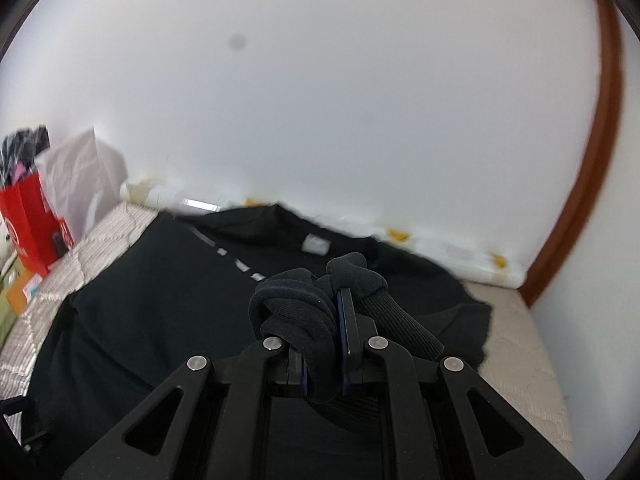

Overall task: Fold small clothes
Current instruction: 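Fold the held sleeve across the sweatshirt body with the right tool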

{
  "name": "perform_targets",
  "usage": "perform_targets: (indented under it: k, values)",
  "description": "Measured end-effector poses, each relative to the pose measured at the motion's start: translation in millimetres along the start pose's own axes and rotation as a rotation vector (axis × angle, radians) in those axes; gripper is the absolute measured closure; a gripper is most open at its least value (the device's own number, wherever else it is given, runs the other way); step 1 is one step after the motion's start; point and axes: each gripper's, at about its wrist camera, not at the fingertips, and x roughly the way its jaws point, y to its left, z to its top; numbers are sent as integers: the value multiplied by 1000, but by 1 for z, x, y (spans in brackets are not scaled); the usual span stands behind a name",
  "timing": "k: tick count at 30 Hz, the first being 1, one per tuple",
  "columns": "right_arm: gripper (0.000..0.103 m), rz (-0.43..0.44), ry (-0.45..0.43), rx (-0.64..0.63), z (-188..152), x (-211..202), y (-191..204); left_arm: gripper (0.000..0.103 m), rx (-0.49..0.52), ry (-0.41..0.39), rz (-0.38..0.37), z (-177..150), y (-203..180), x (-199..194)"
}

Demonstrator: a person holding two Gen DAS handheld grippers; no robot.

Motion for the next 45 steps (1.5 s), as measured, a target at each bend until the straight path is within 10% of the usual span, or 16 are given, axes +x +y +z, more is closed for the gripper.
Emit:
perform_targets:
  k: [7,11,20,27,38,45]
  values:
    - [86,15,139,98,-16,51,4,44,-3,-1,42,-1,14,-2]
    - [38,18,228,32,-30,62,7,44,-22,-13,19,0,14,-4]
    - [26,57,278,-67,-79,18,-12,44,18,-1,13,-10,-5,2]
    - [25,-4,194,-121,-93,-33,-36,44,25,-15,-1,-6,-15,-13]
    - [26,48,180,130,-109,-69,-133,44,107,-42,-84,63,-98,-18]
    - [57,14,191,128,-131,-76,-166,44,227,-44,-129,93,-184,5]
